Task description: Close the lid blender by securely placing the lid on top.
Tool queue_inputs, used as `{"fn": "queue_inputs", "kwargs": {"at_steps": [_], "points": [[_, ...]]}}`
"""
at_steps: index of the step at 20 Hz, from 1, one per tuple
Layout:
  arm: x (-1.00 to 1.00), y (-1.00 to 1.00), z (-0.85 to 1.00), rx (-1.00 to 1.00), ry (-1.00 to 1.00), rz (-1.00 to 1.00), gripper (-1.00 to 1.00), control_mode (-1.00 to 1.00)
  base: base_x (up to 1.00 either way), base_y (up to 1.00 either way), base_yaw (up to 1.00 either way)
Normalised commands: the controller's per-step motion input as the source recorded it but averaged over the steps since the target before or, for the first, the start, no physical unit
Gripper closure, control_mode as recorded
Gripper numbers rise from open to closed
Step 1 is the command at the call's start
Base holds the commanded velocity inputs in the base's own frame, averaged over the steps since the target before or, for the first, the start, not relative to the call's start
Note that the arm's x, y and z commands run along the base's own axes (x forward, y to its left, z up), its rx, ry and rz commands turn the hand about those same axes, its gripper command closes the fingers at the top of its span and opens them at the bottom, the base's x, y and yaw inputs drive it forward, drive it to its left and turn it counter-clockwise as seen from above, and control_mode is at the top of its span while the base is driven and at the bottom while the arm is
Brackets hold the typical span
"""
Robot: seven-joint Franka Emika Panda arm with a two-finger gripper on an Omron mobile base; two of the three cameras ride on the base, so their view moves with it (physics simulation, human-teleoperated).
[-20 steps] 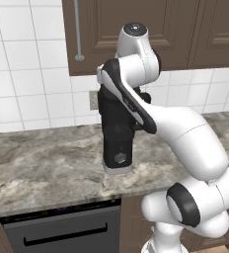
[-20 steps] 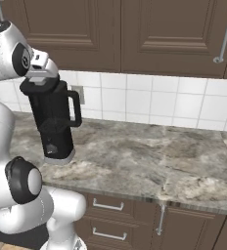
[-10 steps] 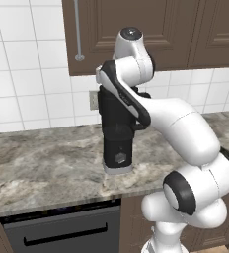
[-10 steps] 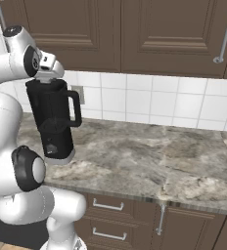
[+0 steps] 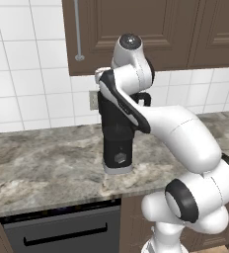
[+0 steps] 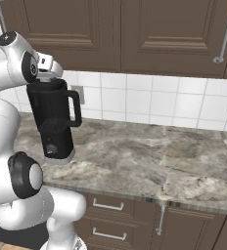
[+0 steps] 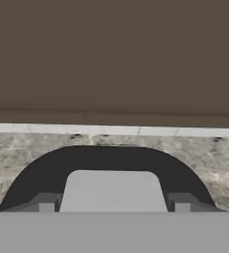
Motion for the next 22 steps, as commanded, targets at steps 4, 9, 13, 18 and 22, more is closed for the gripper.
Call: {"fn": "queue_inputs", "kwargs": {"at_steps": [4, 9, 13, 18, 22], "points": [[0.29, 0.00, -0.01, 0.00, -0.20, 0.00, 1.00, -1.00, 0.00, 0.00, 0.00], [0.05, -0.01, 0.00, 0.00, -0.23, 0.00, 1.00, -1.00, 0.00, 0.00, 0.00], [0.00, 0.00, 0.00, 0.00, -0.19, 0.00, 1.00, -1.00, 0.00, 0.00, 0.00], [0.01, 0.00, -0.09, 0.00, -0.14, 0.00, 1.00, -1.00, 0.00, 0.00, 0.00], [0.23, 0.00, -0.08, 0.00, 0.00, 0.00, 1.00, -1.00, 0.00, 0.00, 0.00]]}}
